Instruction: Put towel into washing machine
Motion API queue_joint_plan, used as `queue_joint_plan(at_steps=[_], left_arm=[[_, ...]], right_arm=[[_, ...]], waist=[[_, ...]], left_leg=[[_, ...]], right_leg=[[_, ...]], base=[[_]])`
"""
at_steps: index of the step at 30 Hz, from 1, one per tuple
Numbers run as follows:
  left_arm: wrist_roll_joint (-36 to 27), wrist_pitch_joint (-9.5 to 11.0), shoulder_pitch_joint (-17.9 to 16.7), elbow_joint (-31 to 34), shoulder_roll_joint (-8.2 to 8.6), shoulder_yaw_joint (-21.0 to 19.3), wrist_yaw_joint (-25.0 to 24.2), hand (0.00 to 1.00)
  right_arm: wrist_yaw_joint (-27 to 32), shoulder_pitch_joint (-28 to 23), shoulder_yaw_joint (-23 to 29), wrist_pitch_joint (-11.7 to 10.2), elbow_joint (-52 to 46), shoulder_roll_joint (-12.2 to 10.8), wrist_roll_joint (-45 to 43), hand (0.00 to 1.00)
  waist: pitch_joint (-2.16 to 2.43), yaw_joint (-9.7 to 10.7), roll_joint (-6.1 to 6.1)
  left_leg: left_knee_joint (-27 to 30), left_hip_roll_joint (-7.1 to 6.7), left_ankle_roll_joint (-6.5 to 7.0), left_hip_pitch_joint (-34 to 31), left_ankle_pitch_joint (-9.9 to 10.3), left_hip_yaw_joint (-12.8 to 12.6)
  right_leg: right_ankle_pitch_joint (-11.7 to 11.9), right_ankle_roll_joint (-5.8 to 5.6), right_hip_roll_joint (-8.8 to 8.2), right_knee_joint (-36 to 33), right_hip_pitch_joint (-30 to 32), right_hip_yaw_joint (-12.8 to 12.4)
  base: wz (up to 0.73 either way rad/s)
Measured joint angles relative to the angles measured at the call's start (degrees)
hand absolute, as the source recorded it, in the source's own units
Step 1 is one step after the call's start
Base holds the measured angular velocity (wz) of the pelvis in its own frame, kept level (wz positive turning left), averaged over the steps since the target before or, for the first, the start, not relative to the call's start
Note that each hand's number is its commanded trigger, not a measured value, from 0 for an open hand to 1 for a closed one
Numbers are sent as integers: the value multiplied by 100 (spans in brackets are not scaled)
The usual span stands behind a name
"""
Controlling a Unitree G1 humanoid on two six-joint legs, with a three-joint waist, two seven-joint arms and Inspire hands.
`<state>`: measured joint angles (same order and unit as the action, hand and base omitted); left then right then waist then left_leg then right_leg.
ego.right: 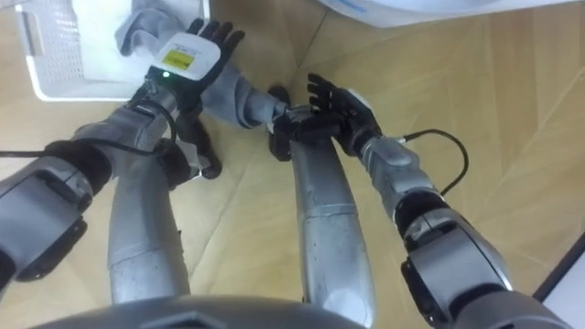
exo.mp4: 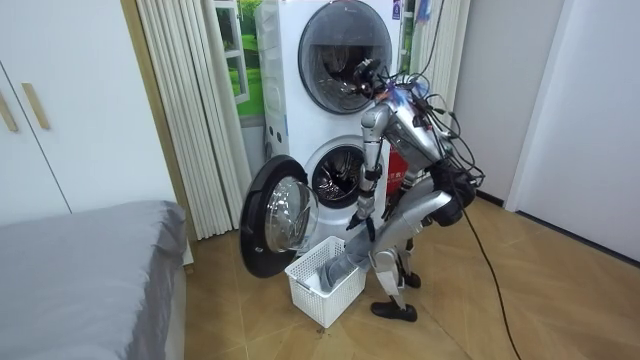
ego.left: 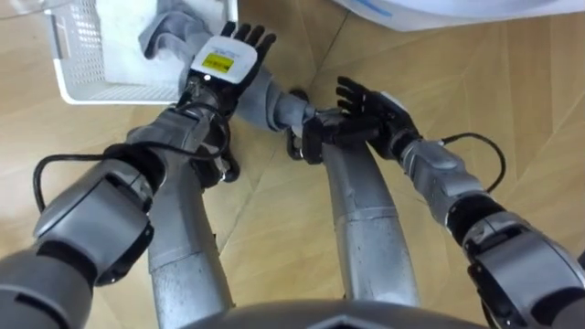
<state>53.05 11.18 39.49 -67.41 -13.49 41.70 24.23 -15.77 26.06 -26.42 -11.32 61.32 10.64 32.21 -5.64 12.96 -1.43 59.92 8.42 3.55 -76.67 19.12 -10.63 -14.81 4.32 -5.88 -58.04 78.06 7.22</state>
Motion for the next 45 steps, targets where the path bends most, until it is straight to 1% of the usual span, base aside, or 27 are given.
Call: queue_joint_plan(at_steps=[4, 6, 8, 9, 11, 14, 17, 20, 23, 25, 28, 31, 33, 34, 36, 39, 42, 43, 45], left_arm=[[-293, 28, 1, 1, 32, 30, -253, 100], [-549, 29, 50, 0, 43, 138, -468, 100], [-638, 29, 77, -10, 40, 172, -639, 100], [-640, 28, 93, -21, 24, 173, -738, 100], [-663, 23, 91, -30, 3, 183, -892, 100], [-859, 3, 126, -58, -43, 183, -1150, 100], [-859, -13, 141, -80, -46, 184, -1380, 100], [-860, -13, 101, -84, -45, 184, -1590, 100], [-861, -12, 9, -75, -39, 183, -1649, 100], [-851, -12, -72, -78, -30, 182, -1659, 100], [-851, -4, -209, -87, -19, 183, -1728, 100], [-852, -2, -299, -133, 30, 184, -1705, 100], [-855, 0, -415, -138, 83, 169, -1692, 100], [-855, 4, -452, -138, 88, 163, -1689, 100], [-853, 29, -560, -137, 108, 99, -1606, 100], [-851, 73, -583, -137, 98, -98, -1553, 100], [-852, 85, -583, -130, 57, -282, -1284, 100], [-850, 86, -590, -119, 50, -320, -1218, 100], [-852, 88, -593, -40, 17, -392, -930, 100]], right_arm=[[9, -25, -121, 13, -191, -4, -1, 0], [-2, 1, -222, 12, -235, -18, 3, 0], [-30, 41, -285, 12, -235, -34, 12, 0], [-77, 87, -289, 16, -235, -45, 5, 0], [-147, 131, -293, 12, -235, -56, 5, 0], [-156, 159, -375, 13, -259, -74, 4, 0], [-167, 159, -392, 13, -257, -81, 5, 0], [-196, 148, -392, 13, -249, -90, -5, 0], [-180, 111, -390, 13, -248, -125, 1, 0], [-184, 72, -396, 12, -229, -137, -8, 0], [-189, 5, -390, 16, -93, -146, 28, 0], [-175, -73, -392, 15, 9, -147, 170, 0], [-98, -151, -390, 18, 144, -149, 291, 0], [-89, -167, -386, 18, 152, -149, 292, 0], [-59, -261, -352, 16, 205, -145, 233, 0], [-59, -256, -262, 16, 357, -136, 215, 0], [-47, -267, -200, 21, 367, -1, 161, 0], [-46, -298, -199, 20, 365, 33, 161, 0], [5, -314, -197, 17, 364, 135, 200, 0]], waist=[[5, 100, -22], [7, 136, -59], [4, 187, -67], [3, 242, -70], [5, 283, -78], [11, 317, -127], [15, 344, -144], [23, 372, -157], [31, 372, -173], [36, 371, -183], [37, 357, -184], [40, 274, -187], [39, 159, -185], [40, 136, -184], [43, 50, -176], [40, -69, -160], [37, -248, -135], [41, -261, -119], [40, -403, -79]], left_leg=[[42, 24, -2, -25, 46, 4], [136, 87, -14, -49, 107, 31], [187, 105, -28, -75, 143, 62], [187, 106, -25, -78, 146, 73], [187, 102, -30, -78, 156, 82], [184, 101, -35, -76, 162, 84], [181, 94, -31, -76, 165, 86], [169, 81, -28, -47, 167, 82], [151, 89, -29, 37, 167, 69], [104, 96, -32, 166, 169, 44], [-51, 86, -40, 498, 163, 24], [-266, 85, -57, 875, 143, -27], [-453, 80, -67, 1223, 138, -66], [-503, 80, -70, 1307, 136, -79], [-715, 63, -94, 1618, 112, -99], [-808, 50, -100, 1807, 109, -101], [-932, 31, -110, 2094, 101, -105], [-958, 20, -110, 2157, 101, -89], [-1093, -24, -111, 2424, 84, -89]], right_leg=[[-35, 1, 17, -21, 19, 8], [-56, 6, 88, -42, 19, 15], [-75, 10, 91, -64, 19, 36], [-81, 7, 90, -65, 19, 37], [-86, 3, 90, -65, 19, 35], [-99, -2, 93, -69, 19, 35], [-107, -14, 91, -65, 15, 31], [-110, -20, 83, -60, -8, 24], [-110, -20, 91, -43, -77, 13], [-109, -19, 100, 1, -190, 0], [-103, -15, 98, 150, -523, 11], [-58, -45, 134, 383, -881, -7], [-36, -70, 158, 573, -1215, -23], [-34, -72, 165, 628, -1305, -22], [-20, -92, 168, 822, -1596, -25], [-21, -97, 172, 927, -1798, -6], [-28, -113, 168, 1060, -2111, 26], [-34, -122, 159, 1079, -2181, 36], [-50, -148, 93, 1141, -2426, 78]], base=[[-2], [-15], [-5], [0], [0], [0], [0], [0], [0], [-2], [0], [-6], [-7], [0], [0], [0], [2], [10], [14]])
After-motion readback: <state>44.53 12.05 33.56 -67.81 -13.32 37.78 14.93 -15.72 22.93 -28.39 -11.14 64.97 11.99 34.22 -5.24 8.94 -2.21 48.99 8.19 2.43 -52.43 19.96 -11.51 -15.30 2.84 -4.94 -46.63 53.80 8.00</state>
